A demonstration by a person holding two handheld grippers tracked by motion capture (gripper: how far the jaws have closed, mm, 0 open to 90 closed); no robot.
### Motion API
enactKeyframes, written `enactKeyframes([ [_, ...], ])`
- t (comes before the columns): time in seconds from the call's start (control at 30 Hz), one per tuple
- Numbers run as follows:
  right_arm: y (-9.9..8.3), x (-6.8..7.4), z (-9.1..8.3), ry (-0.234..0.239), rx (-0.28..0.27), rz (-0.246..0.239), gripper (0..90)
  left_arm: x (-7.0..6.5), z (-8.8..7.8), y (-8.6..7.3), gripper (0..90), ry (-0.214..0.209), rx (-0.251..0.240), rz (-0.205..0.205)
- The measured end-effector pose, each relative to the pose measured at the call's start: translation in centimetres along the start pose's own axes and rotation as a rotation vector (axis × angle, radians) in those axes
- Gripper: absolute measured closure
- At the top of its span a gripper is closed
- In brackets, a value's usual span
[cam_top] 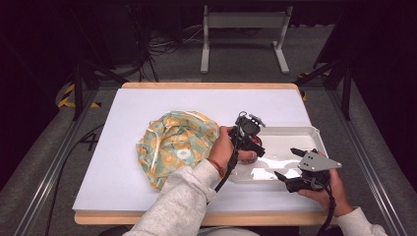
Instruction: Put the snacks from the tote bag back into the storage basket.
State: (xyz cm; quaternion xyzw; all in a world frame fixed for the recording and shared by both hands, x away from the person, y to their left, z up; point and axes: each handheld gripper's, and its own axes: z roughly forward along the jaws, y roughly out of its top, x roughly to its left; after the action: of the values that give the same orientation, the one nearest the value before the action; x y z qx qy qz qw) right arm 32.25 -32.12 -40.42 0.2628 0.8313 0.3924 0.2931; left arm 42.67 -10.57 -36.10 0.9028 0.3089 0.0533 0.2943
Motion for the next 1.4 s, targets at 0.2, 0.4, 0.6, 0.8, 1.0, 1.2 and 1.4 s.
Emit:
enactKeyframes([
  [0.2,0.0,0.0,0.0,0.001,0.001,0.0,8.7,0.0,0.1,0.1,25.3,0.003,0.01,-0.003],
  [0.4,0.0,0.0,0.0,0.004,0.003,-0.005,8.7,0.0,0.3,0.1,25.3,0.003,0.013,-0.008],
  [0.6,0.0,0.1,0.0,0.006,0.006,-0.011,8.7,0.1,0.4,0.2,25.3,0.003,0.012,-0.018],
  [0.8,0.0,0.1,0.1,0.009,0.011,-0.013,8.4,0.4,0.1,0.2,23.9,-0.016,-0.016,-0.035],
  [1.0,0.0,0.2,0.1,0.011,0.016,-0.013,8.4,0.5,-0.3,0.2,20.9,-0.015,-0.028,-0.041],
  [1.2,0.1,0.3,0.1,0.005,0.02,-0.021,8.4,0.5,-0.3,0.2,18.7,-0.019,-0.028,-0.037],
  [1.4,0.1,0.3,0.1,0.01,0.021,-0.022,8.4,0.7,-0.7,0.1,18.2,-0.007,-0.046,-0.024],
])
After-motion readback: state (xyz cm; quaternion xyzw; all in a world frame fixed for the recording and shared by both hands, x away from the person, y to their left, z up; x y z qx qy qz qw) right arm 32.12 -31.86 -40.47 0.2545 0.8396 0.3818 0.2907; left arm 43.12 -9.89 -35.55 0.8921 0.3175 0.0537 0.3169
